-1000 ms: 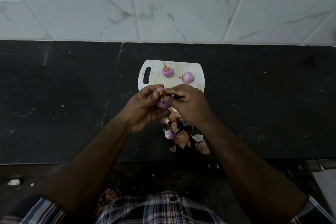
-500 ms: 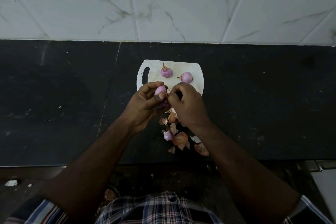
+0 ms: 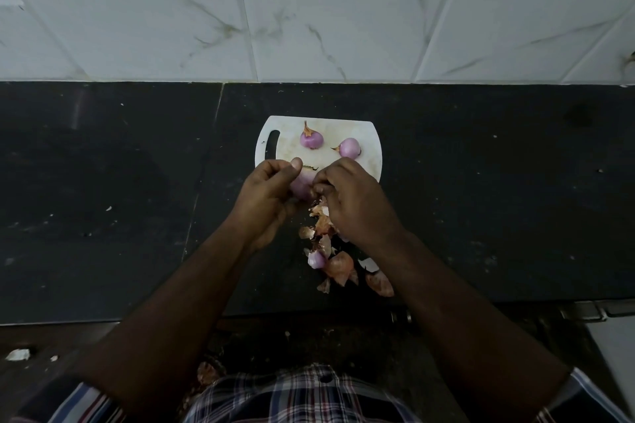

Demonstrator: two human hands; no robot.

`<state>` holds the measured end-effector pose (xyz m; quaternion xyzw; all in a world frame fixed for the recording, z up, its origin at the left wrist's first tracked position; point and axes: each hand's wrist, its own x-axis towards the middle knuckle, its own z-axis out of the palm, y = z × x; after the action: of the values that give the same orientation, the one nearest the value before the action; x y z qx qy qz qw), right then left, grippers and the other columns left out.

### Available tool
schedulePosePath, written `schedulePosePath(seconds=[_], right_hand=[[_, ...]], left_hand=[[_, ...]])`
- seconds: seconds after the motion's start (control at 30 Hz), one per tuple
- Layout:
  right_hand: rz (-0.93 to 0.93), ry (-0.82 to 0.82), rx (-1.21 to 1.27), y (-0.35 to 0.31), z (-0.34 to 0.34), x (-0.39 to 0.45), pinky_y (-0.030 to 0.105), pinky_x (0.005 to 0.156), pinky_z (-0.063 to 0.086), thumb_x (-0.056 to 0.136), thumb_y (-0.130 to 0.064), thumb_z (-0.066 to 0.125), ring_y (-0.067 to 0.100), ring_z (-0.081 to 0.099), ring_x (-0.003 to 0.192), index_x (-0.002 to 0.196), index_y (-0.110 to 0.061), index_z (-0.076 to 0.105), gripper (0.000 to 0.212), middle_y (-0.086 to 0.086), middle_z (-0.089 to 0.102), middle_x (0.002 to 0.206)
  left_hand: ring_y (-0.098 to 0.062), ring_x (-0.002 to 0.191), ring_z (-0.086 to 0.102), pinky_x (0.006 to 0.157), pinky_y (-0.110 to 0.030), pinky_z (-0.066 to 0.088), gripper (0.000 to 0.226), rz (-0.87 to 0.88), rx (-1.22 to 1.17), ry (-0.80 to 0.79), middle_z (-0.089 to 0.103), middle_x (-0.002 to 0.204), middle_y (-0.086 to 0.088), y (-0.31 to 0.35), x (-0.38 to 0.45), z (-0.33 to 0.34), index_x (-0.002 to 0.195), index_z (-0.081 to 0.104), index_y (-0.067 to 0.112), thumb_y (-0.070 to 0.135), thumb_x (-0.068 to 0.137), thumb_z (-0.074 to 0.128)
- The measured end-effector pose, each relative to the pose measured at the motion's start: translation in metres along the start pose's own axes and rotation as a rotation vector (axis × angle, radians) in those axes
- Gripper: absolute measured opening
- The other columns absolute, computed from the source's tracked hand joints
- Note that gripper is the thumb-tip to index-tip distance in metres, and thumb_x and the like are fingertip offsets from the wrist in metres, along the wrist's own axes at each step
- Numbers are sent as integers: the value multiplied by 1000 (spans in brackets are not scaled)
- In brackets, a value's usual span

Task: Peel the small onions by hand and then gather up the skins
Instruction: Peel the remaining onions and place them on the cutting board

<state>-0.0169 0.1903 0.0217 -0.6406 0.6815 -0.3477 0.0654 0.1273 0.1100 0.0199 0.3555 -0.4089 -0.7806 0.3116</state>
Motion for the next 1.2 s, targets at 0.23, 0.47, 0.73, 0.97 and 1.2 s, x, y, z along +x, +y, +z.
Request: schedulePosePath(seconds=[0.23, 0.47, 0.73, 0.97, 1.2], right_hand=[[-95, 142, -99, 5, 9, -7, 34, 65, 52, 94, -15, 42, 22, 59, 81, 94, -4, 63, 24, 9, 59, 95], [489, 311, 296, -12, 15, 1, 25, 75, 45, 97, -14, 57, 12, 59, 84, 95, -11, 66, 9, -3, 64, 91], [496, 96, 328, 16, -13, 5, 25, 86, 58, 88, -7, 70, 2, 69, 91, 104, -15, 78, 19, -4, 76, 100], [364, -61, 336, 4, -20, -2, 23, 87, 56, 88, -29, 73, 0, 68, 95, 112, -22, 76, 25, -10, 76, 104], [214, -93, 45, 0, -20, 0, 36, 78, 56, 94, -27, 61, 12, 67, 84, 100, -17, 76, 20, -1, 75, 91]], left_hand=[[-22, 86, 72, 69, -29, 59, 24, -173, 108, -30, 73, 101, -14, 8, 4, 1, 118, 66, 5, 7, 94, 63], [-22, 87, 73, 77, -33, 61, 35, -108, -30, -39, 74, 105, -13, 3, -2, 9, 128, 61, 5, 0, 93, 60], [-32, 94, 72, 89, -41, 60, 32, -147, -148, -78, 66, 117, -20, 6, -7, 2, 124, 57, 8, -3, 95, 54], [-29, 101, 70, 94, -44, 58, 39, -127, -66, -74, 65, 125, -21, 1, -5, 2, 132, 58, 7, -3, 94, 58], [-31, 102, 70, 94, -47, 58, 39, -95, -22, -50, 66, 123, -24, -2, -7, 4, 131, 58, 5, -5, 93, 59]])
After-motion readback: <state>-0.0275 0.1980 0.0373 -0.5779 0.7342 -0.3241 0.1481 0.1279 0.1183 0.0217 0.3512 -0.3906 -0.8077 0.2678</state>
